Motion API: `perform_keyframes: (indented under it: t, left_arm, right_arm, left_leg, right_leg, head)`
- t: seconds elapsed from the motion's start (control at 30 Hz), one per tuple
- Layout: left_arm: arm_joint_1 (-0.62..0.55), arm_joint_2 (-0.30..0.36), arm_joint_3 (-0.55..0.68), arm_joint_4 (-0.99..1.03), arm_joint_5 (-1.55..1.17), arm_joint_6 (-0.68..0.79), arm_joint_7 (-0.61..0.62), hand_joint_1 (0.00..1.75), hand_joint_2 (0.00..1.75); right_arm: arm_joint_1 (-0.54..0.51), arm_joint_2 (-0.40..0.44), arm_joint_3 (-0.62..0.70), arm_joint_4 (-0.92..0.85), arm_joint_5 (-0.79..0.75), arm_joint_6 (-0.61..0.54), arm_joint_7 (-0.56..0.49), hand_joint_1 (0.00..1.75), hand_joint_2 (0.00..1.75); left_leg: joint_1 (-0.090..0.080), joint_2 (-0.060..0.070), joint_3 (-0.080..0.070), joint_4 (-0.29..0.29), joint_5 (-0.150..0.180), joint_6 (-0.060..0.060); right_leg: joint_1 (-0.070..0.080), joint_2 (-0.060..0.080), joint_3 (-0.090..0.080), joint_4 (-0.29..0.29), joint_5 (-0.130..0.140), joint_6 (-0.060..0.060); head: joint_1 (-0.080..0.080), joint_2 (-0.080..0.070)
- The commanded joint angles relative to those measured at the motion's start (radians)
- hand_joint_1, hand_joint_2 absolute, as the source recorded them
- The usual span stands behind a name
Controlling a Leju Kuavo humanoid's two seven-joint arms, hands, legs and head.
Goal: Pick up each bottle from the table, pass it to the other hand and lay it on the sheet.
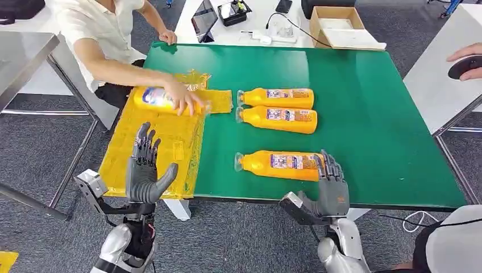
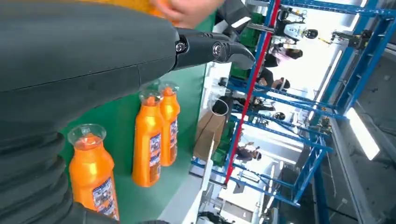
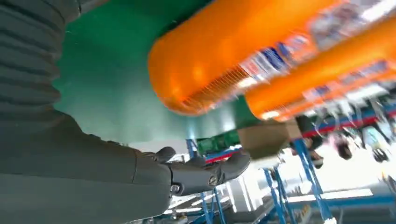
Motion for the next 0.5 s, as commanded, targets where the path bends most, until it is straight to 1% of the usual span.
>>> perform_keyframes:
  t: [0.03, 0.07, 0.13, 0.2, 0.23, 0.3, 0.33, 0.4, 0.43, 0.5]
  left_arm:
    - [-0.053, 0.024, -0.049, 0.07, 0.001, -0.003, 0.01, 0.0, 1.75]
    - [-0.058, 0.026, -0.055, 0.077, -0.004, -0.005, 0.01, 0.0, 1.75]
    - [-0.076, 0.024, -0.06, 0.1, -0.008, -0.004, 0.012, 0.0, 1.75]
    - [-0.092, 0.02, -0.064, 0.116, -0.003, -0.012, 0.017, 0.0, 1.75]
    - [-0.094, 0.019, -0.066, 0.116, -0.001, -0.014, 0.018, 0.0, 1.75]
    - [-0.095, 0.014, -0.071, 0.119, 0.005, -0.02, 0.024, 0.0, 1.75]
    - [-0.098, 0.013, -0.072, 0.124, 0.01, -0.025, 0.031, 0.0, 1.75]
    - [-0.111, 0.007, -0.069, 0.145, 0.048, -0.049, 0.06, 0.0, 1.75]
    - [-0.117, 0.007, -0.069, 0.155, 0.048, -0.049, 0.06, 0.0, 1.75]
    - [-0.119, 0.006, -0.068, 0.156, 0.048, -0.049, 0.06, 0.0, 1.75]
  right_arm:
    - [-0.198, -0.029, 0.075, 0.301, 0.091, -0.034, 0.097, 0.0, 1.75]
    - [-0.225, -0.026, 0.079, 0.349, 0.081, -0.026, 0.108, 0.0, 1.75]
    - [-0.275, -0.031, 0.1, 0.404, 0.056, -0.031, 0.123, 0.0, 1.75]
    - [-0.31, -0.035, 0.118, 0.431, 0.072, -0.01, 0.164, 0.0, 1.75]
    - [-0.32, -0.036, 0.125, 0.436, 0.078, -0.005, 0.171, 0.0, 1.75]
    - [-0.334, -0.028, 0.13, 0.443, 0.079, 0.013, 0.181, 0.0, 1.75]
    - [-0.341, -0.025, 0.131, 0.453, 0.079, 0.038, 0.197, 0.0, 1.75]
    - [-0.37, -0.021, 0.139, 0.472, 0.083, 0.115, 0.236, 0.0, 1.75]
    - [-0.374, -0.021, 0.141, 0.473, 0.082, 0.119, 0.238, 0.0, 1.75]
    - [-0.377, -0.022, 0.141, 0.473, 0.082, 0.121, 0.238, 0.0, 1.75]
  left_leg:
    - [0.0, 0.002, 0.005, -0.001, -0.001, -0.001]
    - [0.0, 0.002, 0.003, -0.001, -0.001, -0.001]
    - [0.0, 0.003, 0.008, -0.001, -0.002, -0.002]
    - [0.0, 0.002, 0.004, -0.001, -0.001, -0.001]
    - [0.0, 0.002, 0.005, 0.0, -0.002, -0.001]
    - [0.0, 0.001, 0.003, 0.0, 0.0, -0.001]
    - [0.0, 0.002, 0.004, 0.0, -0.001, -0.001]
    - [0.0, 0.001, 0.002, -0.001, 0.0, -0.001]
    - [0.0, 0.002, 0.004, 0.0, -0.001, -0.001]
    - [0.0, 0.001, 0.003, 0.0, -0.001, -0.001]
  right_leg:
    - [0.0, 0.002, 0.004, 0.0, -0.001, -0.002]
    - [0.001, 0.002, 0.003, 0.0, -0.001, -0.002]
    - [0.001, 0.003, 0.006, 0.0, -0.002, -0.003]
    - [0.0, 0.001, 0.003, 0.0, -0.001, -0.002]
    - [0.001, 0.002, 0.004, 0.0, -0.001, -0.002]
    - [0.0, 0.001, 0.002, 0.0, -0.001, -0.001]
    - [0.0, 0.001, 0.003, 0.0, -0.001, -0.002]
    - [0.0, 0.001, 0.001, 0.0, 0.0, -0.001]
    - [0.0, 0.001, 0.003, 0.001, -0.001, -0.002]
    - [0.0, 0.001, 0.002, 0.0, -0.001, -0.001]
  head:
    - [0.0, 0.0]
    - [0.0, 0.0]
    - [0.0, 0.0]
    - [0.0, 0.0]
    - [0.0, 0.0]
    - [0.0, 0.0]
    - [0.0, 0.0]
    - [0.0, 0.0]
    - [0.0, 0.0]
    - [0.0, 0.0]
